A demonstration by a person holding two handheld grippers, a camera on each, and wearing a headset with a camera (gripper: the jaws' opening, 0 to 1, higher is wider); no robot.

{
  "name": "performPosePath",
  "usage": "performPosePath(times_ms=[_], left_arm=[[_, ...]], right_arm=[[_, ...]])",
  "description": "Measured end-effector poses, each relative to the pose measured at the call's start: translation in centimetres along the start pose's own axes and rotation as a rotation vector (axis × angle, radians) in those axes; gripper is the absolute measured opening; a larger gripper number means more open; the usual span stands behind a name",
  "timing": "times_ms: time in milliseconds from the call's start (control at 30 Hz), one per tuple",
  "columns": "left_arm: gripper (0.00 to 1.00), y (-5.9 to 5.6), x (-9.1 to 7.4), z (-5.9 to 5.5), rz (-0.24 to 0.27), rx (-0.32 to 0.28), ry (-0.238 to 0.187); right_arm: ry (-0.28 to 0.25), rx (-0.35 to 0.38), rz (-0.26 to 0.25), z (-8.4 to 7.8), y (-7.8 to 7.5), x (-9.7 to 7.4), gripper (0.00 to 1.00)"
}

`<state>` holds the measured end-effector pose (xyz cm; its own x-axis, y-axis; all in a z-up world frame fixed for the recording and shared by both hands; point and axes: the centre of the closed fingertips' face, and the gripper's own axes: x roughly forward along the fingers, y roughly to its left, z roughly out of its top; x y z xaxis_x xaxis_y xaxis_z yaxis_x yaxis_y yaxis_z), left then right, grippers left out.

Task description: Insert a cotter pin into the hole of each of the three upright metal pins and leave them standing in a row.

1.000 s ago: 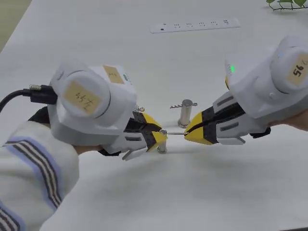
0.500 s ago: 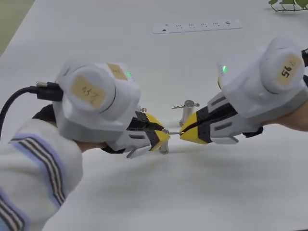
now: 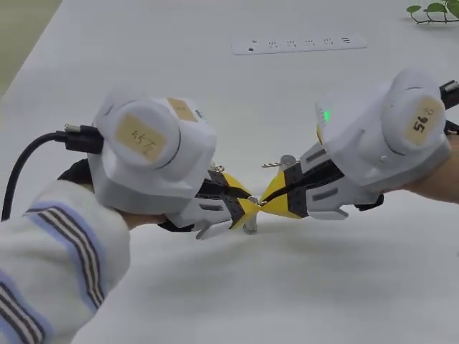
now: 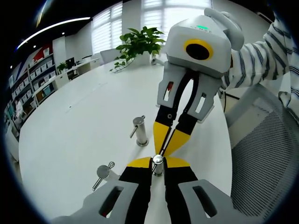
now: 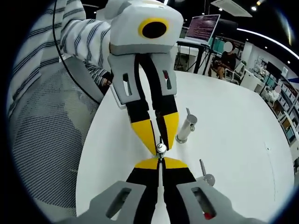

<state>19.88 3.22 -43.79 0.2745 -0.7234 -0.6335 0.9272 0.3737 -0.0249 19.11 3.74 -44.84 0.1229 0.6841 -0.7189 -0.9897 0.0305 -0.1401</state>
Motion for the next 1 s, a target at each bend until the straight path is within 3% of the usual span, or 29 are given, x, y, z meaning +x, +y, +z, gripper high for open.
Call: performPosePath(times_ms=[133, 367, 433, 533, 667, 867, 1000], left_arm=[[0.05, -0.1, 0.0, 0.0, -0.005, 0.009, 0.000], [0.06, -0.2, 0.0, 0.0, -0.012, 0.002, -0.004], [0.06, -0.1, 0.0, -0.1, -0.008, -0.063, 0.000], [0.06, 0.0, 0.1, -0.1, -0.009, -0.072, -0.006], [0.06, -0.1, 0.1, -0.1, -0.007, -0.055, -0.011], [0.08, 0.0, -0.3, -0.1, 0.008, -0.033, -0.027], [0.25, 0.5, -1.1, -0.1, 0.049, -0.023, -0.063]], right_arm=[[0.012, -0.032, 0.014, 0.1, 0.1, 0.1, 0.00], [0.010, -0.017, 0.024, 0.1, 0.2, 0.1, 0.00], [0.002, 0.009, 0.021, 0.1, 0.3, 0.1, 0.00], [-0.005, 0.024, 0.016, 0.1, 0.3, 0.0, 0.00], [-0.010, 0.048, -0.017, -0.1, 0.0, -0.3, 0.13], [-0.071, 0.158, -0.072, -0.2, -0.4, -0.7, 0.16], [-0.114, 0.252, -0.099, -0.6, -0.3, -0.7, 0.18]])
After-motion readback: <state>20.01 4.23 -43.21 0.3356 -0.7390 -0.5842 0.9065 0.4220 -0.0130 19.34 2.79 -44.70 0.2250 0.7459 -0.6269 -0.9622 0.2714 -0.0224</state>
